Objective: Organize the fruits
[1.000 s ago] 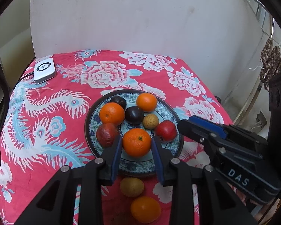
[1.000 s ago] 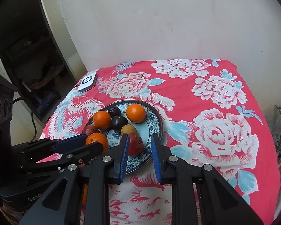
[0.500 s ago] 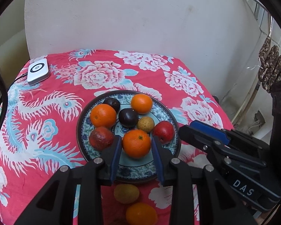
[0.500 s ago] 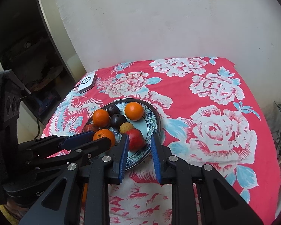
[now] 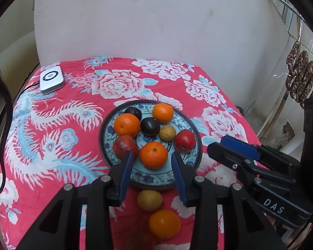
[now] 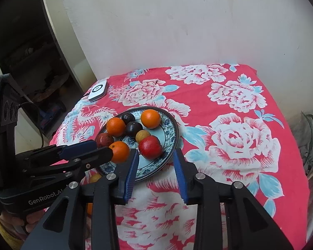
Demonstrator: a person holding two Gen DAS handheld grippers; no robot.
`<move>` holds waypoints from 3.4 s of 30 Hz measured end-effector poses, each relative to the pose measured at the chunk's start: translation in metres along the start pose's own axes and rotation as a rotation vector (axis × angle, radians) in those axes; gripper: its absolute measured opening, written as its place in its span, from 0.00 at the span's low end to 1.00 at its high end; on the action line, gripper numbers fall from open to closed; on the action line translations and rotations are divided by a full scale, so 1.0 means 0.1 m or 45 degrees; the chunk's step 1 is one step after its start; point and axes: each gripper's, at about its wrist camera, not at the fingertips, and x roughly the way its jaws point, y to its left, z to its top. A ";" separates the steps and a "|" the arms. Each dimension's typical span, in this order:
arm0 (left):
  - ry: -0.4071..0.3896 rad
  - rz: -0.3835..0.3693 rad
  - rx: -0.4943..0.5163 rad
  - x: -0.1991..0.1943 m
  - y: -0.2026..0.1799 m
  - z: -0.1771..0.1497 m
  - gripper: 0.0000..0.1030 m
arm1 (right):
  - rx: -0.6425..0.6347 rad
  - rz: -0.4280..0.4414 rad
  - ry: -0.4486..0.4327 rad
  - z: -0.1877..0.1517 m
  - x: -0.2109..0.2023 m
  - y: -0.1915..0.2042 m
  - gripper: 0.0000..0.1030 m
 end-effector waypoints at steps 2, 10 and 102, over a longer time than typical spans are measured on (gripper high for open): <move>0.000 0.003 -0.006 -0.05 0.02 -0.02 0.39 | -0.004 0.002 -0.004 -0.02 -0.03 0.03 0.35; 0.017 0.031 -0.023 -0.19 0.10 -0.15 0.39 | -0.042 0.013 0.000 -0.13 -0.13 0.17 0.36; 0.069 0.015 -0.098 -0.45 0.48 -0.73 0.29 | -0.220 0.053 0.179 -0.63 0.09 0.83 0.38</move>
